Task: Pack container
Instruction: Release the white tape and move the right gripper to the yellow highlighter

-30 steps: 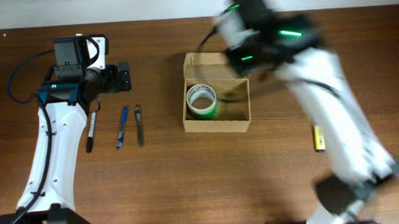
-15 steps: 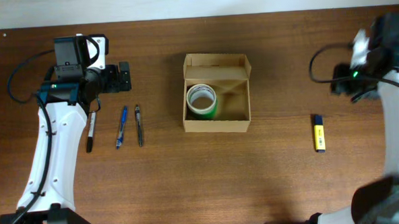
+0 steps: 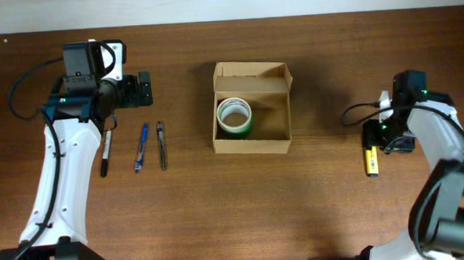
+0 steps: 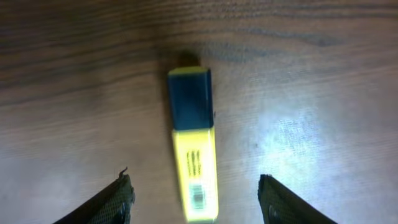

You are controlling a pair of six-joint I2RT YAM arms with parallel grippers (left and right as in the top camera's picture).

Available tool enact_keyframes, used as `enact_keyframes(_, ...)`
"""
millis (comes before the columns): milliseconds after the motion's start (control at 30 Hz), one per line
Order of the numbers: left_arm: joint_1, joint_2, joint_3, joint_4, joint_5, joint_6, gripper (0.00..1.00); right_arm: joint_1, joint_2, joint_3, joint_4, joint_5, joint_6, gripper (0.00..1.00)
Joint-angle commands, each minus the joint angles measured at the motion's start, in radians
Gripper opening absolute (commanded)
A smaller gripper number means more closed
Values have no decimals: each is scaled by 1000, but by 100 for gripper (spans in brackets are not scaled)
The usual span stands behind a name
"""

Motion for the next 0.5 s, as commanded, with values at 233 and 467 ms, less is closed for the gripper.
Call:
enact_keyframes(233, 4, 0, 19, -1, 11, 12, 99, -3, 149, -9, 45, 39, -11, 64)
enact_keyframes(467, 4, -1, 19, -1, 11, 12, 99, -3, 175, -9, 58, 39, -5, 27)
